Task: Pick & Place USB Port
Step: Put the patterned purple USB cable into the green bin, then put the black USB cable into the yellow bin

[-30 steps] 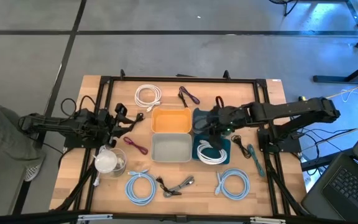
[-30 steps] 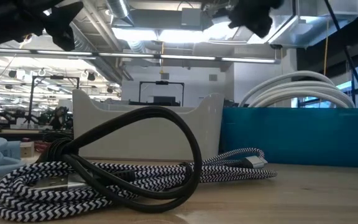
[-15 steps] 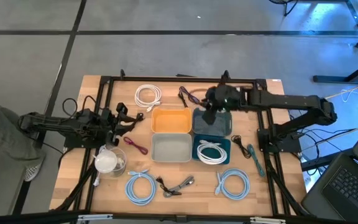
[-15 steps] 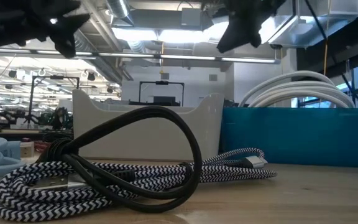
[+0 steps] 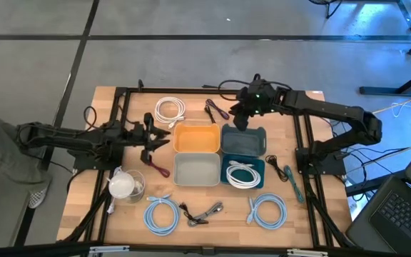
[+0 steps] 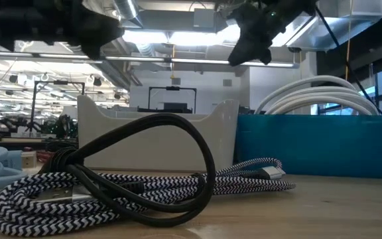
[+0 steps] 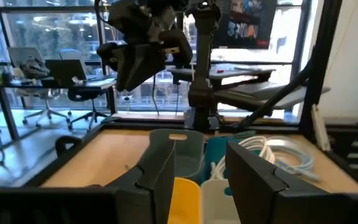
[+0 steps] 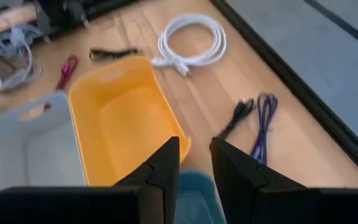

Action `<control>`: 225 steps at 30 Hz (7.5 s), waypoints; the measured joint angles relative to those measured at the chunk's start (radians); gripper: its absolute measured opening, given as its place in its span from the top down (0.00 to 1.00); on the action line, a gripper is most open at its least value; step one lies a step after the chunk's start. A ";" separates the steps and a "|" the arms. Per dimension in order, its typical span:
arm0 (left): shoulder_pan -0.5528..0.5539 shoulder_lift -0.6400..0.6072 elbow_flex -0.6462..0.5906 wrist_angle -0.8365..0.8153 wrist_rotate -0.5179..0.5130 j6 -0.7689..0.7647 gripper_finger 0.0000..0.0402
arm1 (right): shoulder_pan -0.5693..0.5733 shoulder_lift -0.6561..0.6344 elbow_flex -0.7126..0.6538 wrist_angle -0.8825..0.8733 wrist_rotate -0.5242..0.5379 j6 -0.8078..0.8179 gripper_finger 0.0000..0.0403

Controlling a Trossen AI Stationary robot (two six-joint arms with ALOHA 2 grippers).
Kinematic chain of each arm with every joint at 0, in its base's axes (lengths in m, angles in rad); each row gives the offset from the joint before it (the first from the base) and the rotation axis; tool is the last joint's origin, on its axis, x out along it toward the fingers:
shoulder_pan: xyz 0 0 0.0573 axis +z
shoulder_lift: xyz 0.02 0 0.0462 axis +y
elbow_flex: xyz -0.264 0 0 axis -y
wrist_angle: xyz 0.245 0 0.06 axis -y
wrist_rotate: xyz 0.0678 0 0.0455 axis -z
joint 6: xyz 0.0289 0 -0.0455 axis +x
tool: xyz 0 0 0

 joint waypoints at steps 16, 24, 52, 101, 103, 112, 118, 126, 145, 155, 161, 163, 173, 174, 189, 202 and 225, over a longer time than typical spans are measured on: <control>0.029 0.038 0.041 0.048 0.012 -0.032 0.67 | -0.018 0.267 0.152 0.049 -0.072 -0.008 0.76; 0.026 0.038 0.041 0.041 0.017 -0.060 0.67 | -0.066 0.428 0.281 -0.166 0.087 -0.151 0.76; 0.026 0.038 0.041 0.040 0.068 -0.111 0.67 | -0.163 0.658 0.280 -0.090 -0.004 -0.211 0.76; 0.026 -0.016 0.041 -0.022 0.176 -0.121 0.67 | 0.042 0.590 0.698 -0.998 0.215 -0.284 0.97; 0.026 -0.047 0.041 -0.051 0.175 -0.120 0.67 | 0.062 0.509 0.625 -0.998 0.215 -0.250 0.97; 0.026 -0.126 0.041 -0.094 0.166 -0.106 0.67 | 0.111 0.158 0.194 -0.867 0.225 -0.133 0.97; 0.026 -0.124 0.041 -0.093 0.163 -0.117 0.67 | 0.109 0.120 0.000 -0.760 0.225 -0.130 0.97; 0.026 -0.123 0.041 -0.073 0.160 -0.136 0.67 | 0.124 0.124 -0.111 -0.614 0.138 -0.128 0.97; 0.025 -0.123 0.041 -0.049 0.134 -0.129 0.67 | 0.178 0.124 -0.096 -0.541 0.223 -0.062 0.97; 0.026 -0.123 0.041 -0.049 0.135 -0.145 0.67 | 0.084 0.143 -0.094 -0.581 0.241 -0.142 0.97; 0.026 -0.123 0.041 -0.049 0.138 -0.144 0.67 | 0.086 0.236 -0.094 -0.549 0.180 -0.185 0.97; 0.025 -0.123 0.041 -0.051 0.138 -0.139 0.67 | 0.087 0.269 -0.095 -0.554 0.179 -0.193 0.97; 0.026 -0.123 0.041 -0.052 0.143 -0.117 0.67 | 0.087 0.346 -0.095 -0.537 0.160 -0.200 0.90; 0.026 -0.123 0.041 -0.053 0.146 -0.112 0.67 | 0.087 0.346 -0.093 -0.537 0.161 -0.185 0.86; 0.025 -0.124 0.043 -0.157 0.102 -0.088 0.67 | 0.114 0.212 0.112 -0.629 0.171 -0.057 0.59; 0.033 0.032 0.371 -1.136 -0.215 -0.380 0.64 | 0.147 -0.175 0.122 -0.648 0.403 0.109 0.59; 0.154 0.475 0.376 -1.263 -0.195 -0.547 0.48 | 0.146 -0.258 0.122 -0.606 0.396 0.111 0.59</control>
